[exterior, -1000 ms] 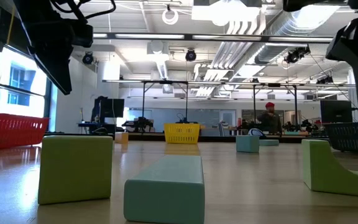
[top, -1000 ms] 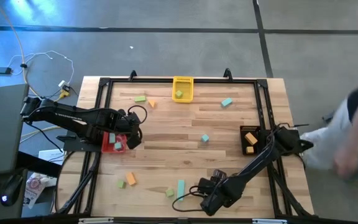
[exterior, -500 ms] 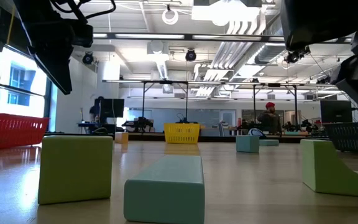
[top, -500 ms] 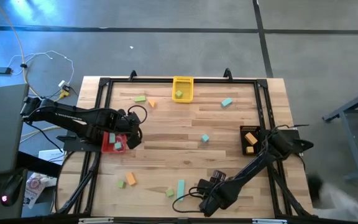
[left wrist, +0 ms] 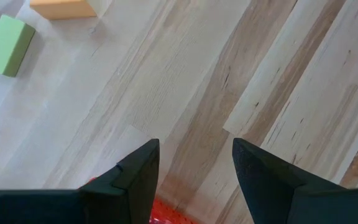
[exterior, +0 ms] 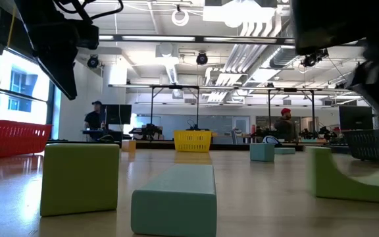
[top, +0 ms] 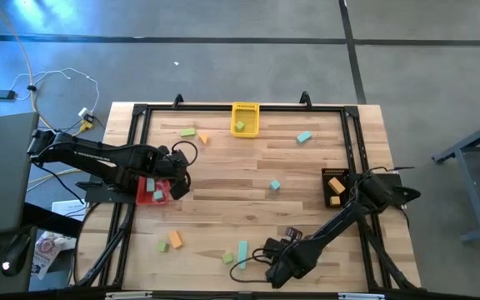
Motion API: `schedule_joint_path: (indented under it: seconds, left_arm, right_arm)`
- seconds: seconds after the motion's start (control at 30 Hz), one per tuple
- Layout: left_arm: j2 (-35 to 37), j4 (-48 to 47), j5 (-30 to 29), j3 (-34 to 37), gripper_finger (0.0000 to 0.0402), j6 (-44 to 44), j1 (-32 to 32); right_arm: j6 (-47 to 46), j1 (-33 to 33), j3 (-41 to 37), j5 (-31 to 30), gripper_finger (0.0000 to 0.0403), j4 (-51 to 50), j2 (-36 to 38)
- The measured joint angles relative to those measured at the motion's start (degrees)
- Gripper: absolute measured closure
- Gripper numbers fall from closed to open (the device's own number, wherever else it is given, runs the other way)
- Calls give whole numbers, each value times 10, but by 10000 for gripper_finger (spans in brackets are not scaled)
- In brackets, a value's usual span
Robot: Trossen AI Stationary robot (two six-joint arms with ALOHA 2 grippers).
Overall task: Sort & place blocks by color
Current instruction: Put the green block into the yellow bin
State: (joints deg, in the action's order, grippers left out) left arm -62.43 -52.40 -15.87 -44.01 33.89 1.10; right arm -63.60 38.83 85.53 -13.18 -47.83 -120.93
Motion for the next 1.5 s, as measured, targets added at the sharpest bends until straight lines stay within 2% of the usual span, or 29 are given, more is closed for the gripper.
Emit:
schedule_joint_path:
  seconds: [0.3,0.7,1.03,1.3,1.5]
  left_arm:
    - [0,0,-31,0,212,-51,0]
    - [0,16,-110,0,213,-72,0]
    - [0,96,-90,0,213,-72,1]
    - [0,133,-103,0,212,-149,29]
    - [0,133,-105,0,213,-164,72]
  right_arm:
    - [63,-91,-1,-74,297,8,17]
    - [257,-265,-1,-182,297,68,96]
    - [423,-392,-1,-187,297,176,111]
    - [480,-493,-1,-186,297,226,111]
    - [497,-567,-1,-161,296,263,111]
